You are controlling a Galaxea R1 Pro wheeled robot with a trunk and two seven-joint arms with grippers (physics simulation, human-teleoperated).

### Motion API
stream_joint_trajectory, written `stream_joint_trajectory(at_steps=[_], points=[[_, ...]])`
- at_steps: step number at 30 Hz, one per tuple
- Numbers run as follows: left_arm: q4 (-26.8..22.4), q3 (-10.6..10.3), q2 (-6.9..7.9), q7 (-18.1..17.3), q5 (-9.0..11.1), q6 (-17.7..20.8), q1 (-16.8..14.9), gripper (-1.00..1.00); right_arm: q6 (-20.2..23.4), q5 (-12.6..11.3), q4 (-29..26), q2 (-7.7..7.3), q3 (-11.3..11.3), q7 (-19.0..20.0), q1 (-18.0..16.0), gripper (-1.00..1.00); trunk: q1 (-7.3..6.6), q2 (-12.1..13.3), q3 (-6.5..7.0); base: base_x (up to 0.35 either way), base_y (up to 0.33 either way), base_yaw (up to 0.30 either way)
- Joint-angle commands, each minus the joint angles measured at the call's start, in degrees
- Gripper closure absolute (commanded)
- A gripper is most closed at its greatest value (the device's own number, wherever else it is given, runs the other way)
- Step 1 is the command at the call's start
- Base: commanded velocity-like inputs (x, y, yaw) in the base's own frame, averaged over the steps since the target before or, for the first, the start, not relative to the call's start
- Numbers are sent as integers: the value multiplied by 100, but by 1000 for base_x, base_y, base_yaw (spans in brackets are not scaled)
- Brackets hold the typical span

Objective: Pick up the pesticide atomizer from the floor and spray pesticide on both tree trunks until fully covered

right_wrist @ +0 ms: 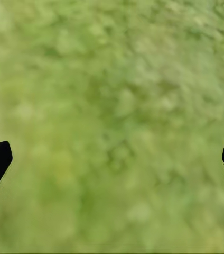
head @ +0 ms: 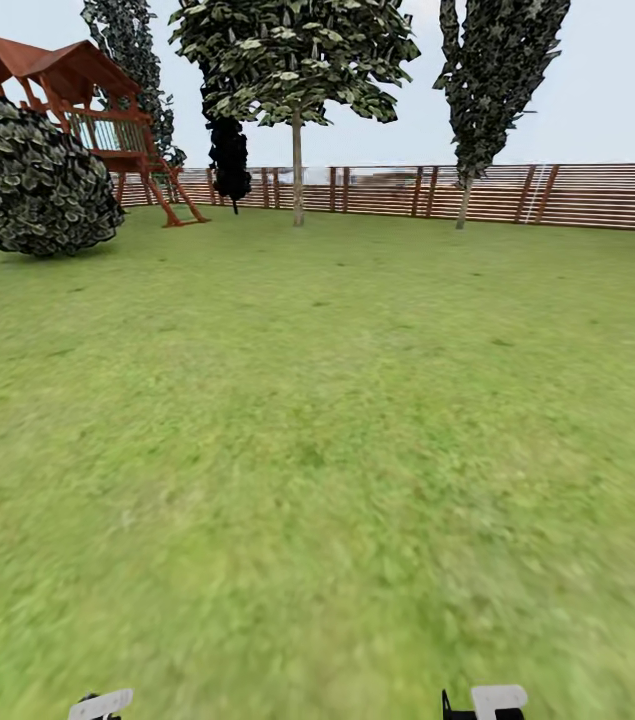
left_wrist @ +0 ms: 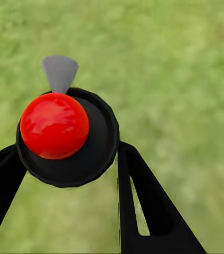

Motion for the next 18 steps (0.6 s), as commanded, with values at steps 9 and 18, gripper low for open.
stream_joint_trajectory(at_steps=[9,18], points=[[5,47,-1,2,-59,-26,-5,100,-13,61,9,0,-27,-36,-1,-100,3,-2,-5,339,0,0],[8,47,-1,2,-59,-26,-5,100,-13,61,9,0,-27,-36,-1,-100,3,-2,-5,338,0,0]])
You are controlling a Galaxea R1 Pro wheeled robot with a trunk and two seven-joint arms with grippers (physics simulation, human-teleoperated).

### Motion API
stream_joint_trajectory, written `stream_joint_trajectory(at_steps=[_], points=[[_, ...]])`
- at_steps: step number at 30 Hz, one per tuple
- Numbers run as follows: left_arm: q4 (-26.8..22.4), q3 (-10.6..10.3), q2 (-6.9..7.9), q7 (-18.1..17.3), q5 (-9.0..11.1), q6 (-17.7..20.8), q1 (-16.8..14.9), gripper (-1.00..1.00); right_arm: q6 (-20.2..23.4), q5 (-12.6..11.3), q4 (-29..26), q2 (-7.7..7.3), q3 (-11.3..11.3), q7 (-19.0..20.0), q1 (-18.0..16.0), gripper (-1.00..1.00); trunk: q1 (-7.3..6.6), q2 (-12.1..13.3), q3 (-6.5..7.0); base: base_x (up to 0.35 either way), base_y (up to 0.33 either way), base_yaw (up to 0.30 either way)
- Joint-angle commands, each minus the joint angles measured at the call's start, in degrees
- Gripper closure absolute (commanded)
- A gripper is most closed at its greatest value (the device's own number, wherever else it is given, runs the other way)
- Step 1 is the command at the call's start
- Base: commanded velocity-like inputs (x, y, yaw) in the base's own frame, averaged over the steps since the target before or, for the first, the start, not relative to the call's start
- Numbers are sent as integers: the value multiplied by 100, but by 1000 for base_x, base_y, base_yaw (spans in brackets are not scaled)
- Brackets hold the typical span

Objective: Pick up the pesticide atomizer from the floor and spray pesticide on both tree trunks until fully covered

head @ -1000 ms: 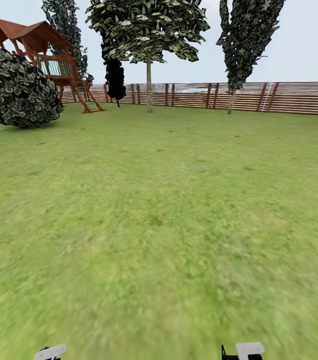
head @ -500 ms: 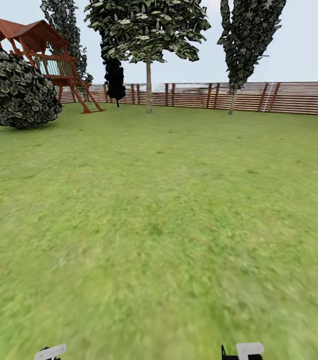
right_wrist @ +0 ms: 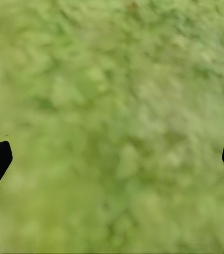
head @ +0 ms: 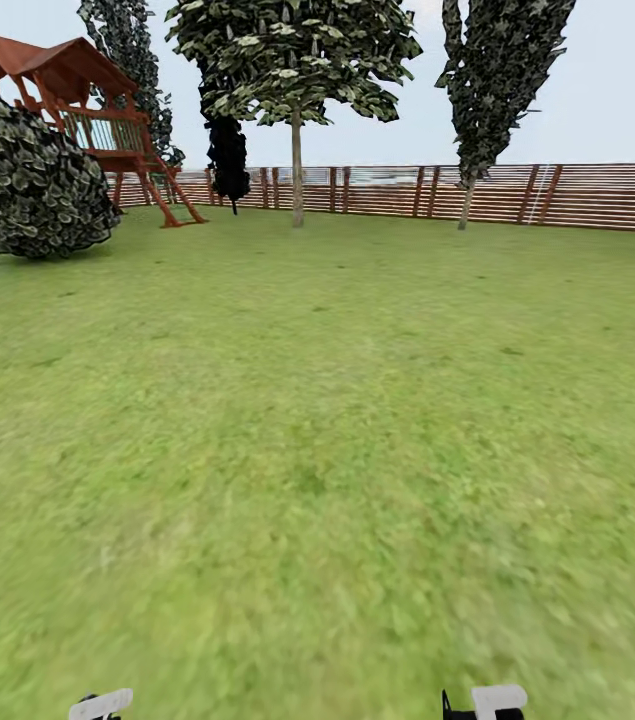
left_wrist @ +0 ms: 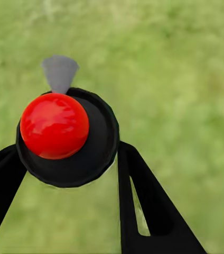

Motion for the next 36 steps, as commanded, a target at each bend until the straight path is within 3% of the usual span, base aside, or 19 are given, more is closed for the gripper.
stream_joint_trajectory(at_steps=[1,36], points=[[7,47,0,2,-59,-23,-5,100,-13,61,9,0,-27,-36,-5,-100,3,-2,-5,338,0,0],[7,47,-9,2,-59,-23,-5,100,-13,61,9,0,-27,-36,-5,-100,3,-2,-5,338,0,0]])
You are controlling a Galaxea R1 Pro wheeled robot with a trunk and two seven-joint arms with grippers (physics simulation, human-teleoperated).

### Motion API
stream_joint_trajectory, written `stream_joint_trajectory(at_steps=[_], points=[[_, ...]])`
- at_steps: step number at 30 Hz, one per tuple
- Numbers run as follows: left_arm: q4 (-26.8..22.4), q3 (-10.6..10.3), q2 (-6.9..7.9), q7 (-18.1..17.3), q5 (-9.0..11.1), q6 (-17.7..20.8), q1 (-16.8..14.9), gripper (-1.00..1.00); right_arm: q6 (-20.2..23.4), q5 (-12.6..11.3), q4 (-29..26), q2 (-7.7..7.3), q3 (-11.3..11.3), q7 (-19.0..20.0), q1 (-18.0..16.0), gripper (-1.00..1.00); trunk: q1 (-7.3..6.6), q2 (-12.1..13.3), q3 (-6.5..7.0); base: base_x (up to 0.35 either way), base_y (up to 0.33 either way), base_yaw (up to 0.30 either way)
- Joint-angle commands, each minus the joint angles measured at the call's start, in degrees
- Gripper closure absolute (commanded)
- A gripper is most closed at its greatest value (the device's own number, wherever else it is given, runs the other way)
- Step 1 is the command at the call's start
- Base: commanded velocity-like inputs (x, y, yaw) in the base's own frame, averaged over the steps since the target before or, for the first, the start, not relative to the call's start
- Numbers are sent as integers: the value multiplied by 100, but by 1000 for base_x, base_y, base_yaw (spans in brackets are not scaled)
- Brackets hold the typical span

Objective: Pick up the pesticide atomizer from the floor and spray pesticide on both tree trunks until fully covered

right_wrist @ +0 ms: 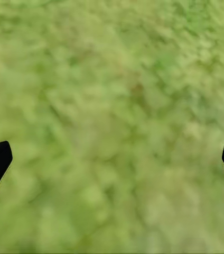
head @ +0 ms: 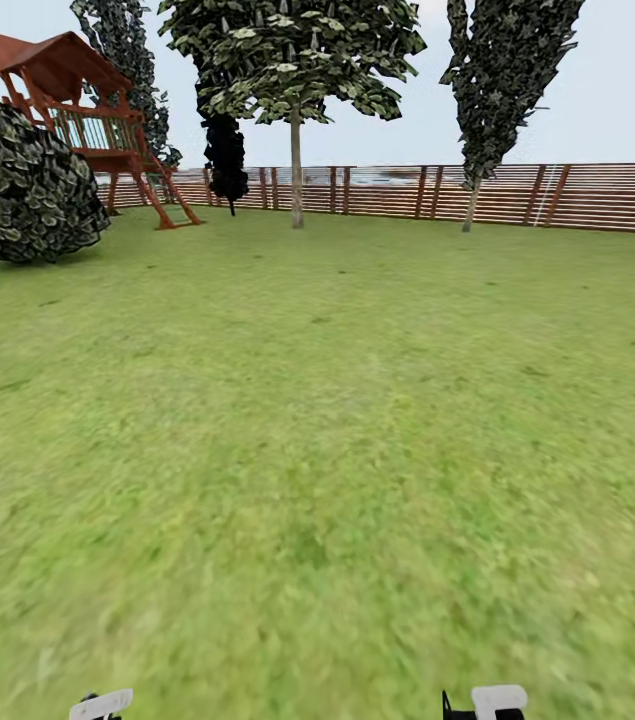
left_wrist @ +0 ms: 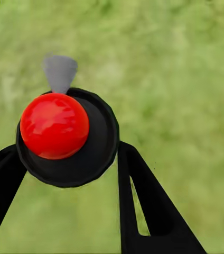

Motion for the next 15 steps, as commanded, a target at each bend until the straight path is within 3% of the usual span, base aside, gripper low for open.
stream_joint_trajectory(at_steps=[1,15], points=[[7,47,0,2,-59,-23,-5,100,-13,61,9,0,-27,-36,-3,-100,3,-2,-5,338,0,0],[5,47,0,2,-59,-23,-5,100,-13,61,9,0,-27,-36,-2,-100,3,-2,-5,338,0,0]])
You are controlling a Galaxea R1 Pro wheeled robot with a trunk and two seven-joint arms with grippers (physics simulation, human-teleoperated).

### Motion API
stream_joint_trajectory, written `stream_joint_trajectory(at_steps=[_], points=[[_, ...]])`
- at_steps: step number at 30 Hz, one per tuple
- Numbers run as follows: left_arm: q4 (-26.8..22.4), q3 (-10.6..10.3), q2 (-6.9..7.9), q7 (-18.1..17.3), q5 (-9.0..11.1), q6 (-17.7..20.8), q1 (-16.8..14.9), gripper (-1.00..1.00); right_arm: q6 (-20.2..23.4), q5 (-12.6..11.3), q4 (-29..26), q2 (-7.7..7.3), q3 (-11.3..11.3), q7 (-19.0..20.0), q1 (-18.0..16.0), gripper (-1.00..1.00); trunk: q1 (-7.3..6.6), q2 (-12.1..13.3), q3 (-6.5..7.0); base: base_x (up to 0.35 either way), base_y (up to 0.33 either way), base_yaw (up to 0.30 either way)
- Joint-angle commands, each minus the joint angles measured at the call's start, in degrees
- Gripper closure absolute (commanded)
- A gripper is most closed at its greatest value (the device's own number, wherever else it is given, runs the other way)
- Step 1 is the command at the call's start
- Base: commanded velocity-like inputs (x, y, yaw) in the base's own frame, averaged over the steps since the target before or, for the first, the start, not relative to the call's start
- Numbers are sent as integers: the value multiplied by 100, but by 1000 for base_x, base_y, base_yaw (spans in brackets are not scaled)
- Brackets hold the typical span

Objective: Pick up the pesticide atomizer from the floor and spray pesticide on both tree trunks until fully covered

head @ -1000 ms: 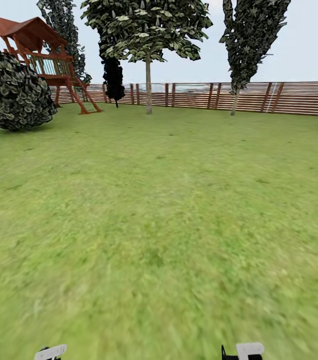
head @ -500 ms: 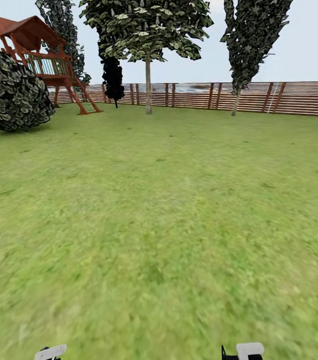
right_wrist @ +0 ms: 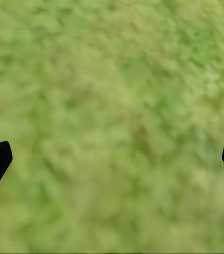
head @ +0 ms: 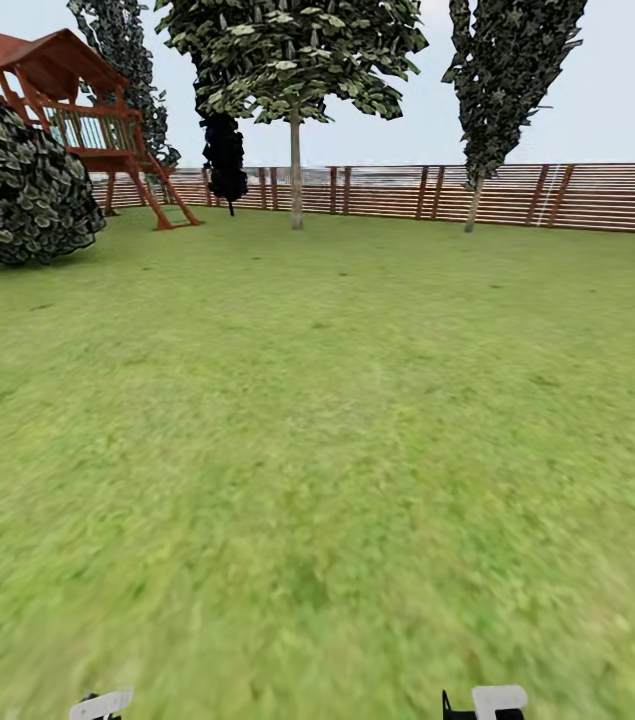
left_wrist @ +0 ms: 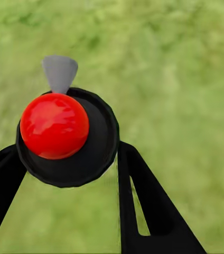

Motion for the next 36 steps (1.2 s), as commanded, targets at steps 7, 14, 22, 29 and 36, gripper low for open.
stream_joint_trajectory(at_steps=[7,14,22,29,36], points=[[8,47,0,2,-59,-23,-5,100,-13,61,9,0,-27,-36,-5,-100,3,-2,-5,338,0,0],[8,47,0,2,-58,-23,-5,100,-13,61,9,0,-27,-36,-6,-100,3,-2,-5,338,0,0],[7,47,0,2,-52,-23,-5,100,-13,61,9,0,-27,-36,-6,-100,3,-2,-5,338,0,0],[8,47,0,2,-52,-23,-5,100,-13,61,9,0,-27,-36,-4,-100,3,-2,-5,338,0,0],[6,47,0,2,-55,-23,-5,100,-13,61,9,0,-27,-36,-7,-100,3,-2,-5,338,0,0]])
